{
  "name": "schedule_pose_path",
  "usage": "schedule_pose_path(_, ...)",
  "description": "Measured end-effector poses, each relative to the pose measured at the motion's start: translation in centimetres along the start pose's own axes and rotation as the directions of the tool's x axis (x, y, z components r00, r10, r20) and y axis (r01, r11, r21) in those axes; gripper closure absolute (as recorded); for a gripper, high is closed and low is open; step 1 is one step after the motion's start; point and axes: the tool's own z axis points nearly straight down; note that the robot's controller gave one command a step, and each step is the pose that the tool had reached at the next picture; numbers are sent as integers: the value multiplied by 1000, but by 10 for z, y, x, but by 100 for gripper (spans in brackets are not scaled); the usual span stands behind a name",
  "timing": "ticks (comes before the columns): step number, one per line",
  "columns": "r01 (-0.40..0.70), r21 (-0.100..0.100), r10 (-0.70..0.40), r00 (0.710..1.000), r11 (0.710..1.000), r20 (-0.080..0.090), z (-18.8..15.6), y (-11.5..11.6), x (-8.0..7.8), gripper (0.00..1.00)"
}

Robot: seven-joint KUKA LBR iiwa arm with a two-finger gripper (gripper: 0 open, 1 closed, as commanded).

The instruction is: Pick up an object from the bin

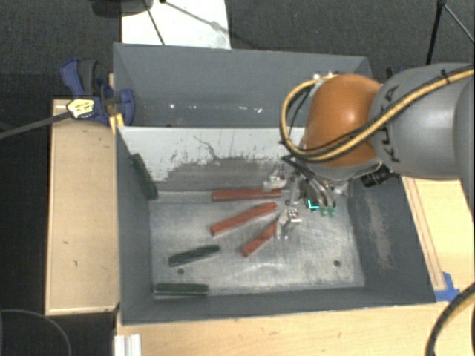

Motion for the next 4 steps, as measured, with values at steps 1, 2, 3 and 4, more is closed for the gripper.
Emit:
schedule_pose_path(1, -1, 0, 1, 1000, 1000, 8, -4, 0, -2, 0)
schedule_pose_path(2, -148, -5, 148, 989, 989, 13, 54, 8, 2, 100)
schedule_pose_path(3, -149, -5, 149, 989, 989, 13, 54, 8, 2, 100)
schedule_pose_path(4, -189, -1, 189, 982, 982, 6, -142, -3, -8, 100)
